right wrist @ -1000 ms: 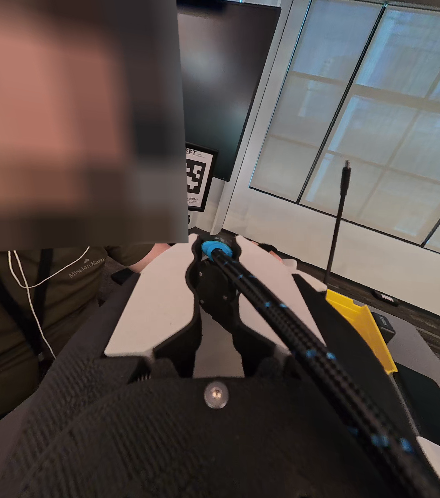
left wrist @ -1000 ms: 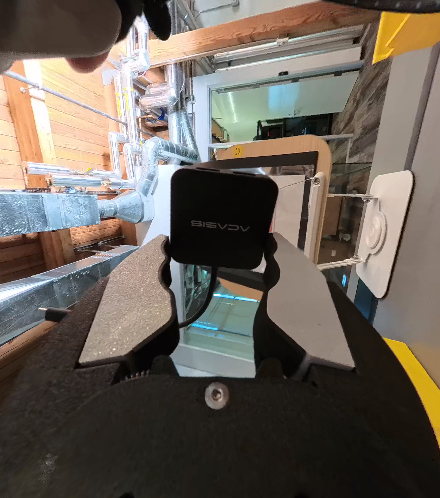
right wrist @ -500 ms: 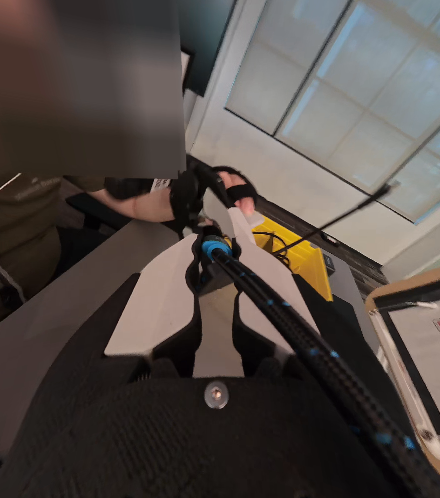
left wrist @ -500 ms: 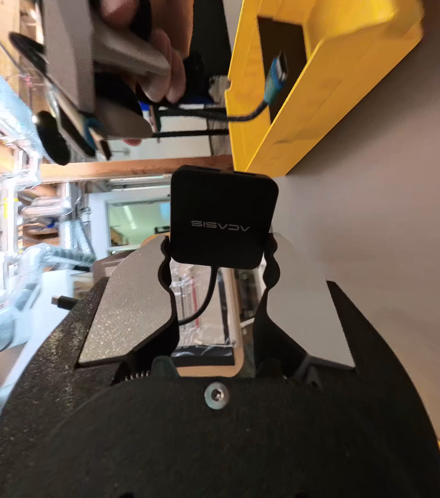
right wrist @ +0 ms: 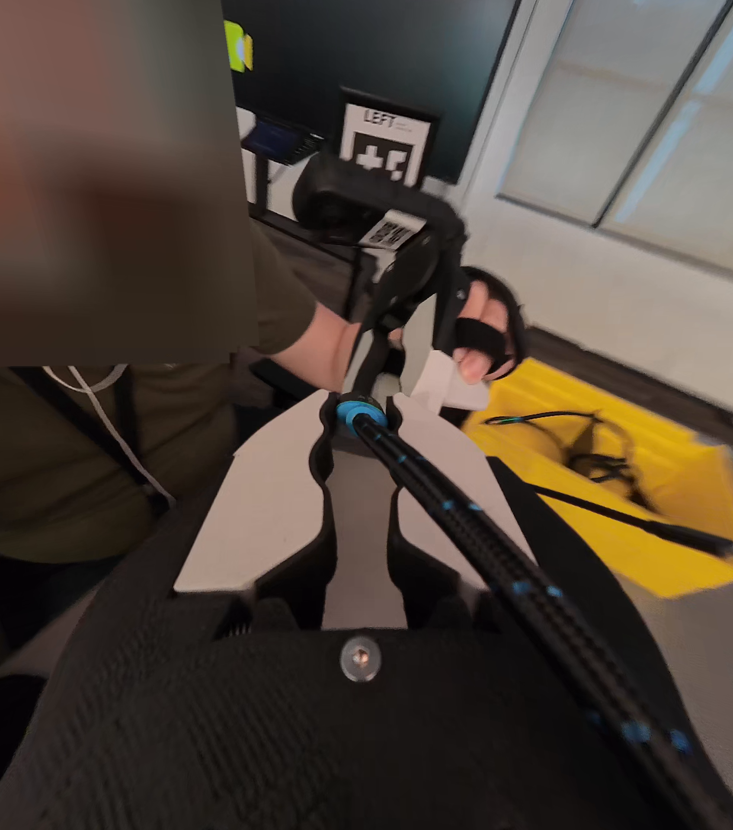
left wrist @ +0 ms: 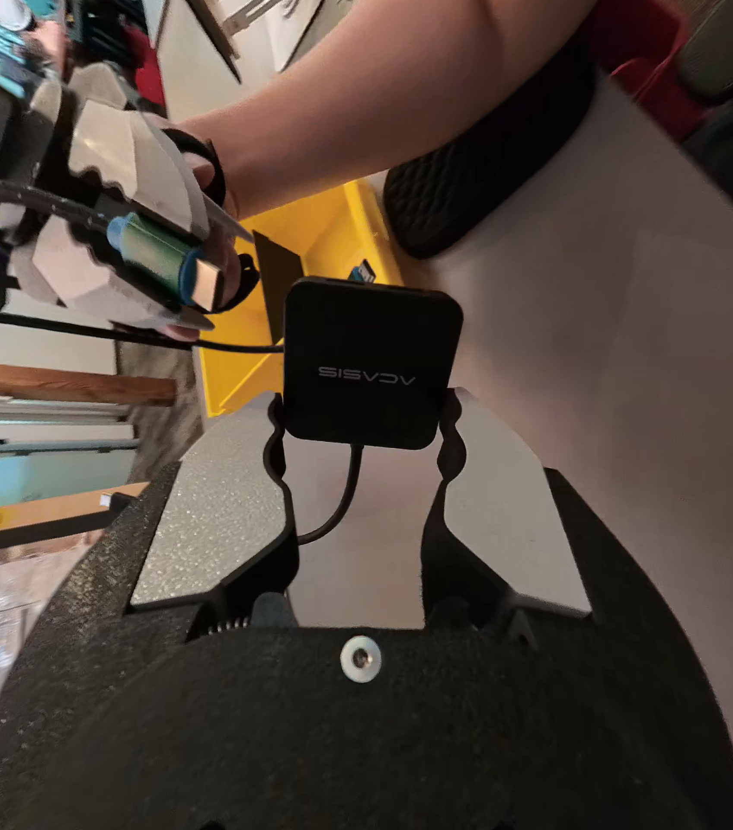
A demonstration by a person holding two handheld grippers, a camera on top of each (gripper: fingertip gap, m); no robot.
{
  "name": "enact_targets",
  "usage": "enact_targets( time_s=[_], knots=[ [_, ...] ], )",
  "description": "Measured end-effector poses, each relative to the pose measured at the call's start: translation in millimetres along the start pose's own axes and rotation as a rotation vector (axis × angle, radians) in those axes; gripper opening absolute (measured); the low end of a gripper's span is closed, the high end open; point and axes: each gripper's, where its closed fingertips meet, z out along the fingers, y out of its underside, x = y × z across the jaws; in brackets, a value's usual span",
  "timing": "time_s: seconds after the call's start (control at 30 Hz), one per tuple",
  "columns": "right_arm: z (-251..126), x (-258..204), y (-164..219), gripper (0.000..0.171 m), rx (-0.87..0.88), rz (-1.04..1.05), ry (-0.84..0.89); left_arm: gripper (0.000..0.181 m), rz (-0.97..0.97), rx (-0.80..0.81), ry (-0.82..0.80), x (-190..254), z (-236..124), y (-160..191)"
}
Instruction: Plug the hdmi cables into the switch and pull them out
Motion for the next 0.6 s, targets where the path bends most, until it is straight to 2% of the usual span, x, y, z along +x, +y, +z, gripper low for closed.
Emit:
enact_targets(
  time_s=[0.1,0.43,0.6],
  knots=[
    [10.6,0.1,5.0,0.021,0.005,0.104,-0.06,0.067,-0.041,0.046,0.059,6.3,-9.4,-2.2],
    [27.9,-5.5,0.4,0.021,0.036,0.352,-0.184,0.067,-0.016,0.065,0.069,11.5,-24.8,-13.1],
    [32.0,-9.0,9.0,0.021,-0.016,0.343,-0.193,0.067,-0.006,0.059,0.067,12.6,-23.1,-14.3]
  ],
)
